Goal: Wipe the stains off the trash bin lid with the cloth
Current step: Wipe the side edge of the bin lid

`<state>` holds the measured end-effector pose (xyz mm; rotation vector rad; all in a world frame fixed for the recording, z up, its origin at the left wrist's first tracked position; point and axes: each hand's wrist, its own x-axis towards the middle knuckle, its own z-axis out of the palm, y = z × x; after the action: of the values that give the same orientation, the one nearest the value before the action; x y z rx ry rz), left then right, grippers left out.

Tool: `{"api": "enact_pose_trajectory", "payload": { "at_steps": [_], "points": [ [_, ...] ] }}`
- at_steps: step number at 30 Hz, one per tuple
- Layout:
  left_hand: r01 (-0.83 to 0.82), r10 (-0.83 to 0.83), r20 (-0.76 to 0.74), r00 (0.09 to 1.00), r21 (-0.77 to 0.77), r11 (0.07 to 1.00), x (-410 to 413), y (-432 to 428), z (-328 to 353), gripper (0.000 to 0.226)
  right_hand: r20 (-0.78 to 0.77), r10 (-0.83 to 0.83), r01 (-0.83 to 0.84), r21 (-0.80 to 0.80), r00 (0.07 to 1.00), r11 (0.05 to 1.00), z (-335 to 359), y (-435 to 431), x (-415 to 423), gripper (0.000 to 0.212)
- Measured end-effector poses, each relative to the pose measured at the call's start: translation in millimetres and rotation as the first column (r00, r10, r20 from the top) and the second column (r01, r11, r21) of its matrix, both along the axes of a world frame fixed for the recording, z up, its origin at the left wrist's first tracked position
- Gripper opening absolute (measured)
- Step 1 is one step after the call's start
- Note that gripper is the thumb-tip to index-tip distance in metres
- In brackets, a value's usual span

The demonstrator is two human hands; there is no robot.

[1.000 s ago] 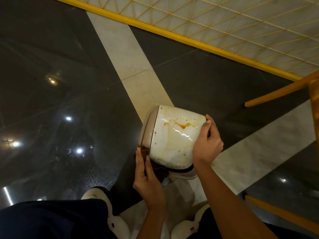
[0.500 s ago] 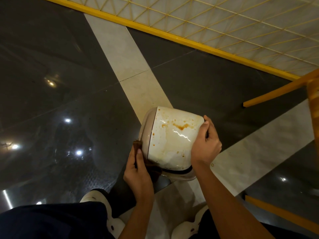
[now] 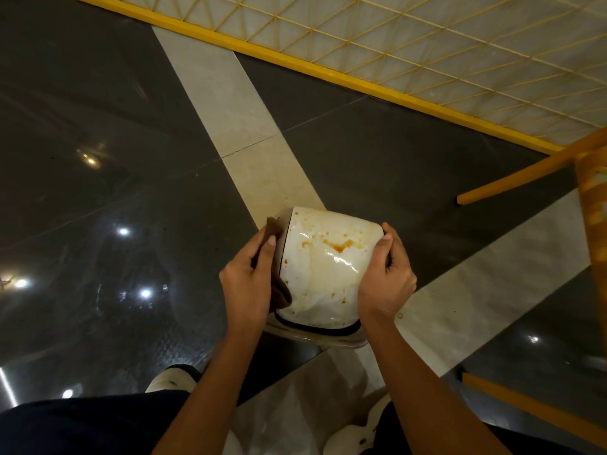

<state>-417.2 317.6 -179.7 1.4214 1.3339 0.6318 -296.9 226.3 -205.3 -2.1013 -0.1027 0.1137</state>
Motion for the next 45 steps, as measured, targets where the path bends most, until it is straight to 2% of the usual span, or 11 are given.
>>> {"api": "enact_pose_trajectory", "payload": {
  "at_steps": [5, 8, 11, 16, 20, 27, 33, 36, 40, 42, 45],
  "points": [
    [0.080, -0.094, -0.116, 0.989, -0.118, 0.990, 16.9, 37.0, -6.5, 0.026, 0.012, 0.000, 0.000, -0.009, 1.000, 1.000, -0.3, 0.8, 0.7, 0.040],
    [0.140, -0.145, -0.087, 0.986, -0.055, 0.989, 21.8, 38.2, 0.6, 0.028, -0.021, -0.002, 0.002, -0.005, 1.000, 1.000, 0.2, -0.3, 2.4, 0.033],
    [0.120, -0.121, -0.091, 0.988, -0.016, 0.993, 6.8, 24.9, -1.9, 0.029, -0.009, 0.026, -0.026, -0.008, 1.000, 1.000, 0.8, 0.0, 0.8, 0.036],
    [0.150, -0.166, -0.141, 0.976, -0.113, 0.982, 18.4, 48.2, -13.7, 0.027, 0.006, 0.042, -0.042, -0.015, 0.999, 0.999, 0.5, 0.0, 0.7, 0.043],
    [0.235, -0.244, -0.079, 0.967, -0.106, 0.966, 30.6, 59.0, -4.9, 0.025, 0.012, 0.035, -0.034, -0.018, 0.999, 0.999, -0.3, -0.1, 0.5, 0.042],
    [0.157, -0.136, 0.133, 0.982, -0.160, 0.974, -2.9, 26.9, -9.2, 0.028, 0.012, 0.038, -0.037, -0.011, 0.999, 0.999, -0.6, 0.3, -0.2, 0.047],
    [0.046, -0.048, -0.007, 0.999, -0.233, 0.971, -14.7, 0.3, -15.2, 0.033, 0.008, 0.034, -0.034, -0.006, 0.999, 0.999, 0.1, -0.5, -0.2, 0.042],
    [-0.019, 0.025, 0.017, 1.000, -0.285, 0.958, -12.1, 4.8, -13.7, 0.031, 0.004, 0.029, -0.029, -0.004, 1.000, 1.000, -0.4, 0.7, 0.0, 0.041],
    [0.008, -0.006, 0.006, 1.000, -0.421, 0.907, 16.7, 37.4, -5.5, 0.028, -0.011, 0.033, -0.033, -0.004, 0.999, 0.999, -1.2, -0.6, 0.8, 0.033],
    [0.037, -0.041, -0.001, 0.999, -0.407, 0.913, 27.4, 49.0, -2.3, 0.023, -0.016, 0.032, -0.032, 0.004, 0.999, 0.999, -1.7, -1.1, 0.7, 0.032],
    [0.094, -0.091, 0.024, 0.996, -0.293, 0.951, 25.6, 47.9, -2.1, 0.011, 0.000, 0.027, -0.027, 0.008, 1.000, 1.000, -2.1, -0.7, 0.1, 0.039]
  ]
}}
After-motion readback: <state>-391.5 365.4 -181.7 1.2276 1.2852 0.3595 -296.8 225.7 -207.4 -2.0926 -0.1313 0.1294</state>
